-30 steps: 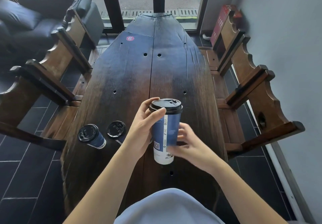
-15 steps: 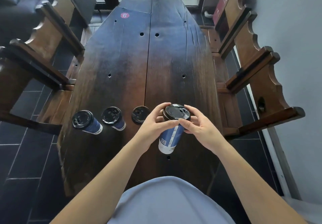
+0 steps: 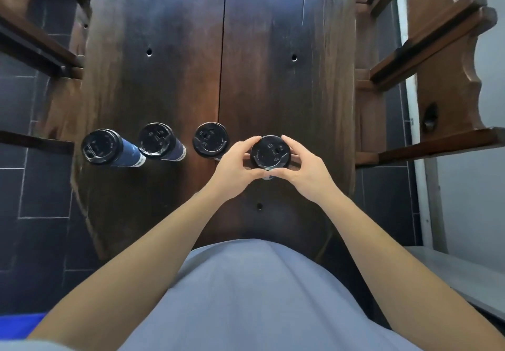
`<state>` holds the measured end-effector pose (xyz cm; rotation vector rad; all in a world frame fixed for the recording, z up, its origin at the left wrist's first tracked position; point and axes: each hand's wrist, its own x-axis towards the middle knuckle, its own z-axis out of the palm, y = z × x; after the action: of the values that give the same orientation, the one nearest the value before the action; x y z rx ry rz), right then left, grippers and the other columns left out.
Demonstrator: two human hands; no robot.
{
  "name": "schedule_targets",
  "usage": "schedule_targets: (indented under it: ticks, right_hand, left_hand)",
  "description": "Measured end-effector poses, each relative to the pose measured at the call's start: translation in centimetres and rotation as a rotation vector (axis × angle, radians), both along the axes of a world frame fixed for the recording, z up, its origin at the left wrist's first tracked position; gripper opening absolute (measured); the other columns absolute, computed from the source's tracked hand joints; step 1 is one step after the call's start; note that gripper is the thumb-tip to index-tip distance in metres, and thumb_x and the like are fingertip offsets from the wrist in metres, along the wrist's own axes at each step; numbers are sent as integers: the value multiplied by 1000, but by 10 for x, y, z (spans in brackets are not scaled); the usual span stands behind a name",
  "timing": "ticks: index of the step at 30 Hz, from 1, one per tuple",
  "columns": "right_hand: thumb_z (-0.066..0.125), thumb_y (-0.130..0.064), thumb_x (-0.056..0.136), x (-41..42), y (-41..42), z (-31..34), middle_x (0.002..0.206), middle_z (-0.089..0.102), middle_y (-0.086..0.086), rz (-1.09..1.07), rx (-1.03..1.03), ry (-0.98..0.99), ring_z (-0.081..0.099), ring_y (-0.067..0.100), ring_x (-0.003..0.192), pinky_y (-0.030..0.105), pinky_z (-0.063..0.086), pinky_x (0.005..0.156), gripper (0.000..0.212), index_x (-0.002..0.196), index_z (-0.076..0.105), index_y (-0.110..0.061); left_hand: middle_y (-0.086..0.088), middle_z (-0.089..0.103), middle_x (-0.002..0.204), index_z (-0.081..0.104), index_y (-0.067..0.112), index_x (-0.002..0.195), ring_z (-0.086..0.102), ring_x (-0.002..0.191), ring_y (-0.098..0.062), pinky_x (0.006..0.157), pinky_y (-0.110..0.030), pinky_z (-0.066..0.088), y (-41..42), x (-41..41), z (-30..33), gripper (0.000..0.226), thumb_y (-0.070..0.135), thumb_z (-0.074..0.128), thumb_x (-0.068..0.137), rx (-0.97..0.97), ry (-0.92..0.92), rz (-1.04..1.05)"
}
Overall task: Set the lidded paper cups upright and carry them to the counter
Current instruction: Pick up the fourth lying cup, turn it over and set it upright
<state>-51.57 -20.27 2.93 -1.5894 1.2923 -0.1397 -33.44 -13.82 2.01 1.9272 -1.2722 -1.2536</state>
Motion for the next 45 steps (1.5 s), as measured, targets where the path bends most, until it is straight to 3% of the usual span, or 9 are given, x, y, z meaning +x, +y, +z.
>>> schedule_targets:
  ticks: [3, 13, 19, 23, 28, 32, 37, 41, 45]
  right_hand:
    - [83, -28, 85, 7, -13, -10, 150, 54, -6, -2, 17, 1, 51, 15, 137, 24, 39, 108, 81, 153, 40, -26]
    - [82, -26, 86, 19, -25, -36, 151, 52, -6, 8, 7, 35, 50, 14, 137, 36, 43, 115, 79, 152, 38, -28]
    - [81, -26, 87, 20, -20, -45, 154, 48, -8, 0, 10, 60, 48, 13, 139, 33, 40, 115, 78, 152, 38, -31]
    - [79, -28, 88, 24, -19, -47, 156, 46, -8, -3, 1, 59, 45, 14, 142, 40, 40, 118, 78, 153, 36, -31]
    - [80, -35, 87, 23, -18, -43, 161, 39, -8, 19, 9, 73, 40, 18, 147, 47, 39, 119, 90, 159, 26, -32]
    - [82, -37, 84, 15, -9, -31, 167, 26, -10, 6, -14, 54, 30, 18, 153, 48, 32, 122, 102, 161, 15, -33]
    - [80, -34, 86, -4, 19, -14, 164, 31, -9, -69, -170, 49, 31, 17, 151, 48, 33, 122, 92, 158, 24, -33]
    - [77, -14, 88, -12, 53, -3, 135, 55, -6, -174, -300, -123, 61, 9, 115, 29, 57, 97, 63, 144, 50, -25]
    - [74, -9, 89, -3, 87, 0, 122, 61, -10, -48, -278, -210, 66, 2, 100, 19, 59, 83, 55, 137, 56, -30]
  left_hand:
    - [1, 58, 142, 49, 22, 150, 58, 124, -14, 98, -20, 51, -12, 6, -10, 74, 19, 86, 85, -30, -21, 0]
    - [-1, 57, 146, 47, 20, 151, 57, 132, -18, 112, -40, 51, -26, 10, -37, 73, 16, 83, 88, -17, -35, -13]
    - [-1, 55, 149, 45, 20, 154, 53, 137, -17, 115, -37, 49, -16, 7, -44, 72, 10, 78, 91, -10, 4, 54]
    - [-1, 55, 151, 43, 20, 157, 53, 140, -19, 116, -34, 46, -17, 8, -47, 74, 8, 77, 92, 18, 28, 90]
    - [2, 52, 157, 39, 24, 159, 51, 143, -21, 115, -43, 48, -17, 9, -43, 82, 11, 81, 89, 54, 98, 132]
    - [0, 48, 160, 34, 32, 160, 51, 143, -25, 114, -44, 49, -9, 6, -32, 91, 17, 85, 86, 33, 11, 190]
    - [-2, 61, 139, 42, 33, 157, 64, 113, -15, 102, -35, 54, 26, 3, -10, 81, 25, 84, 88, -35, -133, 175]
    - [1, 63, 110, 48, 28, 154, 66, 86, -12, 84, -22, 56, 70, 10, 6, 69, 22, 78, 93, -120, -212, 212]
    - [1, 60, 101, 51, 24, 151, 63, 81, -15, 76, -14, 48, 125, 26, 16, 64, 18, 77, 93, -163, -264, 344]
